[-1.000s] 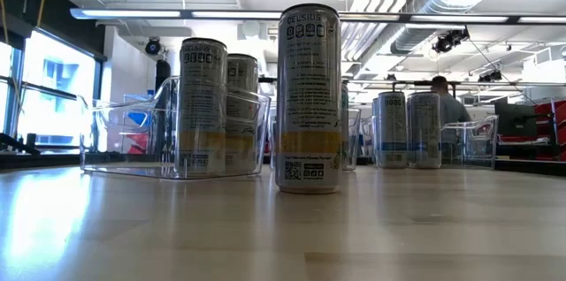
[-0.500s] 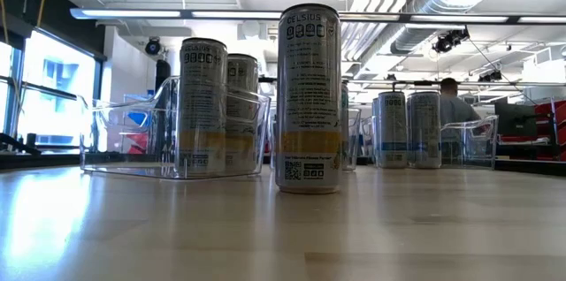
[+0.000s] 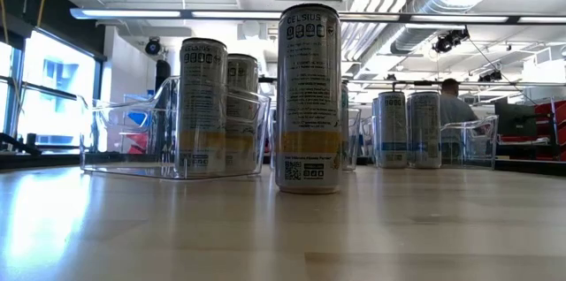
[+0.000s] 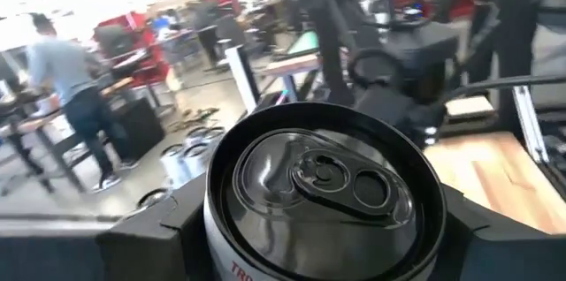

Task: Sort soda cans
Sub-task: Adjust the white-yellow soda can into the top left transparent bin

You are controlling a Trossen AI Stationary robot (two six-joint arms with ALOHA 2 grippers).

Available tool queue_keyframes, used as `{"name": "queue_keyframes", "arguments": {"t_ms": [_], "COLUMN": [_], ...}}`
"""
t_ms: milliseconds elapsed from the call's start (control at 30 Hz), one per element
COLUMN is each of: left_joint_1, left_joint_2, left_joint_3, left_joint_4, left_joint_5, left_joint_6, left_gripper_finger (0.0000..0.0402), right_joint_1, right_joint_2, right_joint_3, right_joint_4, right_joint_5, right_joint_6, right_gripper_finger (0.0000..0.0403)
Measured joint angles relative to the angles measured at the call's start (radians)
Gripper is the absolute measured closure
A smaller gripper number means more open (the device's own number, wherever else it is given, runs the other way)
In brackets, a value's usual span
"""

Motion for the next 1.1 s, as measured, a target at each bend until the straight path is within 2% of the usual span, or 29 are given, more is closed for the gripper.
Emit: {"name": "queue_keyframes", "arguments": {"t_ms": [167,333,433,533,633,733,833,967,1000,1100], "left_joint_1": [0.002,0.029,0.074,0.169,0.280,0.348,0.442,0.559,0.588,0.661], "left_joint_2": [-0.065,-0.150,-0.215,-0.278,-0.310,-0.321,-0.322,-0.314,-0.309,-0.309], "left_joint_3": [0.000,0.000,0.000,0.000,0.000,-0.035,-0.117,-0.226,-0.241,-0.282], "left_joint_4": [-0.156,-0.398,-0.603,-0.822,-0.936,-0.897,-0.727,-0.431,-0.378,-0.313], "left_joint_5": [-0.066,-0.121,-0.122,-0.081,-0.008,0.045,0.166,0.445,0.490,0.531], "left_joint_6": [-0.125,-0.303,-0.457,-0.613,-0.663,-0.593,-0.453,-0.302,-0.283,-0.258], "left_gripper_finger": [0.0161,0.0161,0.0161,0.0161,0.0161,0.0161,0.0161,0.0161,0.0161,0.0161], "right_joint_1": [0.026,0.058,0.088,0.108,0.109,0.104,0.085,0.045,0.032,-0.005], "right_joint_2": [-0.029,-0.119,-0.211,-0.320,-0.418,-0.493,-0.529,-0.533,-0.531,-0.527], "right_joint_3": [0.000,0.000,0.000,0.000,0.000,0.001,0.001,0.000,0.001,0.000], "right_joint_4": [-0.068,-0.249,-0.442,-0.687,-0.905,-1.038,-1.091,-1.083,-1.084,-1.088], "right_joint_5": [0.065,0.114,0.112,0.077,0.043,0.046,0.047,0.047,0.046,0.040], "right_joint_6": [-0.001,0.075,0.178,0.316,0.474,0.589,0.632,0.585,0.566,0.563], "right_gripper_finger": [0.0077,0.0077,0.0077,0.0077,0.0077,0.0077,0.0077,0.0077,0.0077,0.0077]}}
